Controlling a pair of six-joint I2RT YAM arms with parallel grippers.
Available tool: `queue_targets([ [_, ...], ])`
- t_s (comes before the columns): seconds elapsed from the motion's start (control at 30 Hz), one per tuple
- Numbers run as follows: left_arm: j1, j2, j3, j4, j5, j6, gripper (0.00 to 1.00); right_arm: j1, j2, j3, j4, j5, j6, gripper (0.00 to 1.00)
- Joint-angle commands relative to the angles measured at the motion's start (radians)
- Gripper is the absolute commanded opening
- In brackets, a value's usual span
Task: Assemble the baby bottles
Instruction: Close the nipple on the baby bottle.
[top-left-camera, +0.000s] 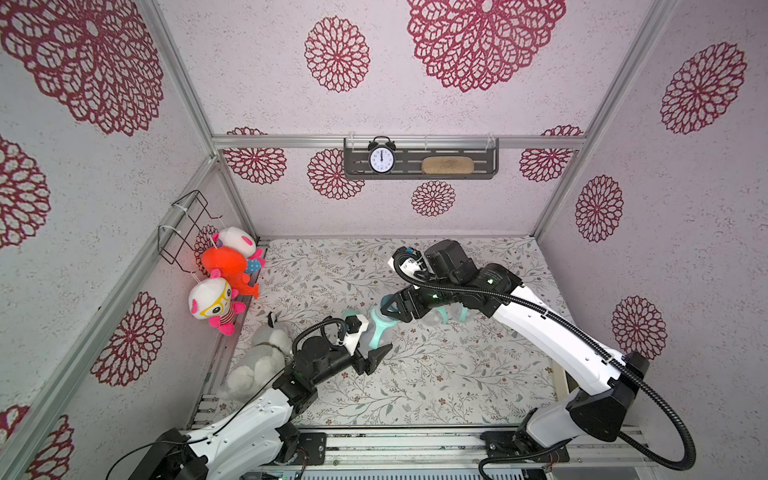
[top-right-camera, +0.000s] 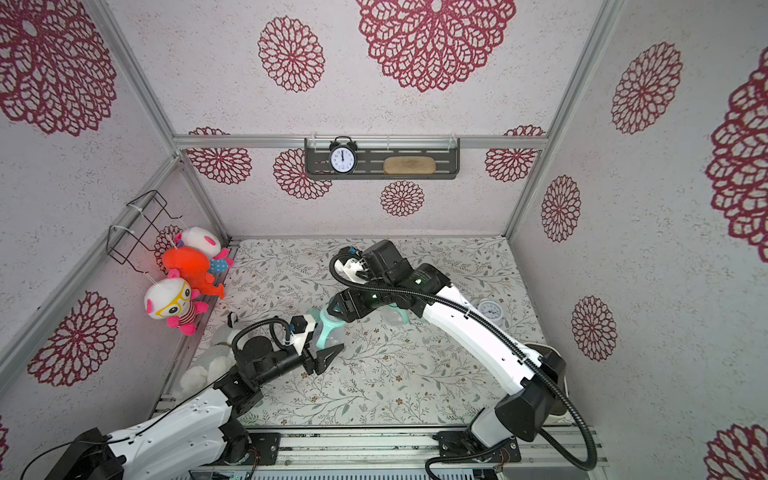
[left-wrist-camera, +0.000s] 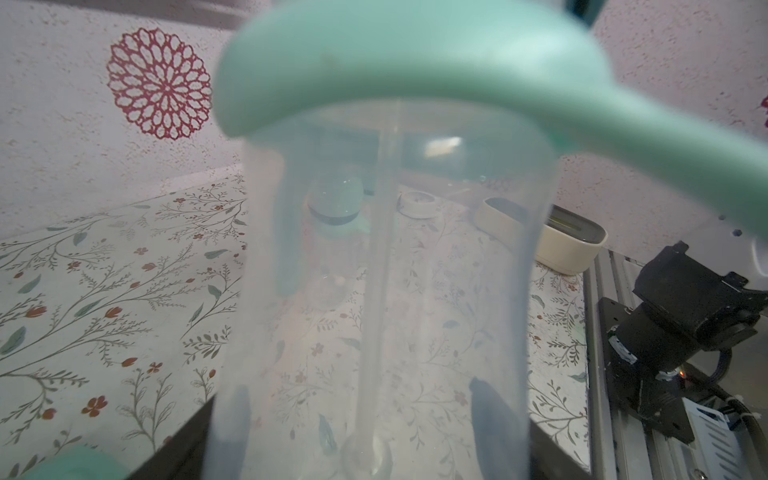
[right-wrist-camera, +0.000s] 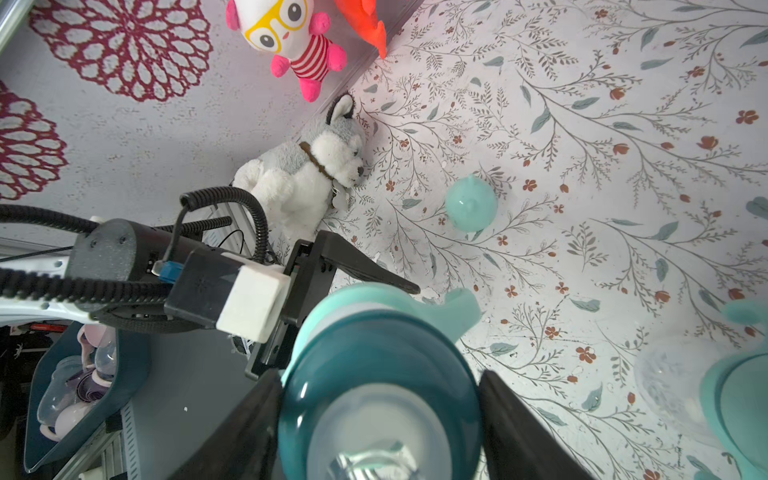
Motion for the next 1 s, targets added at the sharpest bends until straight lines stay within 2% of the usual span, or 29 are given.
queue_targets([
  [0.0,-0.017,-0.001,0.038,0.022,-0.011,0.031,0.0,0.013,0.005,0.045,-0.018,-0.026,-0.016,0.61],
  [0.6,-0.056,0.019,0.052,0.004,-0.073,0.086,0.0,0.025,0.108,0.165,-0.238,0.001,-0.109,0.61],
  [0.83,-0.058,0.022,0.049,0.024,-0.113,0.086,0.0,0.025,0.127,0.149,-0.245,-0.022,-0.112,0.61],
  [0.97,-0.064,0.03,0.05,0.032,-0.171,0.085,0.0,0.026,0.115,0.113,-0.195,-0.033,-0.046,0.6],
])
